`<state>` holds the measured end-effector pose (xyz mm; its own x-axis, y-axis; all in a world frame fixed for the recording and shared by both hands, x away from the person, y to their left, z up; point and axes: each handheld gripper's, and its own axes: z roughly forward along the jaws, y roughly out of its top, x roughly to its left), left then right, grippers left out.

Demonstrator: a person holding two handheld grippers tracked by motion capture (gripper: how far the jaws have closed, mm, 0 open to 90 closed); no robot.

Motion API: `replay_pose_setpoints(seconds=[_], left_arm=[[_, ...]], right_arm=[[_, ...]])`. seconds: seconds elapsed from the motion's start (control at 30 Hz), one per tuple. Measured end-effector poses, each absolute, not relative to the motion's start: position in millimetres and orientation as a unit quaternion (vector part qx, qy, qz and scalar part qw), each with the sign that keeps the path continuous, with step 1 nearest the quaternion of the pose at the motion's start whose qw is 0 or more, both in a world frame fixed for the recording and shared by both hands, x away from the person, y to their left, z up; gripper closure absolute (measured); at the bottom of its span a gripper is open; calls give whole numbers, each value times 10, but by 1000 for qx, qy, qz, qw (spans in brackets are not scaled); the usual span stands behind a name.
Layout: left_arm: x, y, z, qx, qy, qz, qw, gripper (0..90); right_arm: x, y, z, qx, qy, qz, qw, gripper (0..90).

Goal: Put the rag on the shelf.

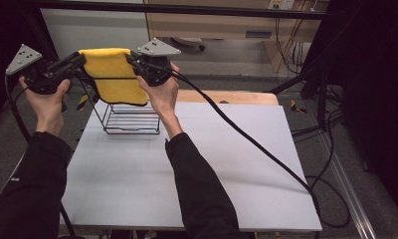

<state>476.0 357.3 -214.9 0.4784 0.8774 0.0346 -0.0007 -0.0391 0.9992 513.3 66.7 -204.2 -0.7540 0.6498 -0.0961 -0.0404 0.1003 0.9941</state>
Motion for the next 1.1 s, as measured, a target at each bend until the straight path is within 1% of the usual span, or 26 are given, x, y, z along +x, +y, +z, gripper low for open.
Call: replay_pose_setpoints(seconds=[0.3,0.73,1.0,1.1], left_arm=[[4639,3579,-2206,634,352,355,590,787],[4447,3569,-2407,657,364,338,567,776],[4359,3556,-2497,683,374,337,529,764],[4340,3574,-2503,695,380,324,518,738]], right_arm=[[5008,635,-2090,207,707,621,268,835],[4861,628,-2221,194,748,587,240,830],[4820,637,-2277,183,768,566,238,822],[4817,642,-2316,181,773,560,237,822]])
